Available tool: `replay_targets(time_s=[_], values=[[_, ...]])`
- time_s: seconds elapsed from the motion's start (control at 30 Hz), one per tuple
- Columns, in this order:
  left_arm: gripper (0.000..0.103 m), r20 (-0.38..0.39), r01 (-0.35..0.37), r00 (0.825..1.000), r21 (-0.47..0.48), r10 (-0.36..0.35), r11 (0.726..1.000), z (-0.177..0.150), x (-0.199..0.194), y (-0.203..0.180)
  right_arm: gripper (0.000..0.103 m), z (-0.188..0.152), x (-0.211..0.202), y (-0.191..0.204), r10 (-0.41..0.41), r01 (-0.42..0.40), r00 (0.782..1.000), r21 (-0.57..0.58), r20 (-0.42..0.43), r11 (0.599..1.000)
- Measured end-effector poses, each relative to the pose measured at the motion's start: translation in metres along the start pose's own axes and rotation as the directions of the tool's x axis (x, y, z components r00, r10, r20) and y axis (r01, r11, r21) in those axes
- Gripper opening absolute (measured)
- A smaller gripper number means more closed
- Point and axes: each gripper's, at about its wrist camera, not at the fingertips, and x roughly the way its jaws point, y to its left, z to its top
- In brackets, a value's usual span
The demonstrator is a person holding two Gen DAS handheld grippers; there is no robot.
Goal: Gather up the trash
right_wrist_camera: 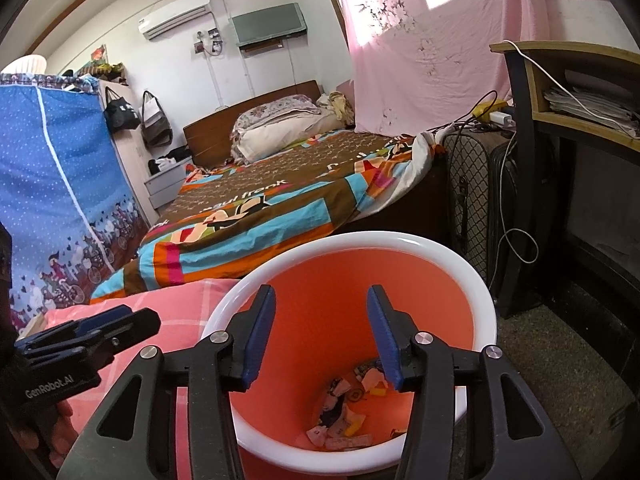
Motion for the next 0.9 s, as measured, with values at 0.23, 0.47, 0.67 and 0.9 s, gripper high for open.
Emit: replay_targets(time_s=[0.23, 0.47, 0.67, 0.9], values=[[0.068, 0.024, -0.043, 0.999, -0.022, 0.044, 0.999, -0.001, -0.005, 0.009, 0.069, 0.0, -0.001, 0.0, -0.011, 0.011, 1.0, 0.007, 0.009, 1.0], [0.08, 0.042, -0.096, 0.994, -0.042, 0.098, 0.994, -0.006, -0.01, 0.019, 0.079, 0.0, -0.006, 0.001, -0.019, 0.018, 0.999, 0.02, 0.036, 1.0], [0.094, 0.083, -0.149, 0.984, -0.082, 0.156, 0.985, -0.009, -0.018, 0.029, 0.087, 0.0, -0.007, 0.003, -0.017, 0.017, 0.999, 0.007, 0.043, 1.0], [0.094, 0.119, -0.184, 0.974, -0.095, 0.195, 0.978, -0.012, -0.028, 0.037, 0.103, 0.0, -0.01, 0.009, -0.003, 0.004, 0.998, -0.005, 0.069, 1.0]])
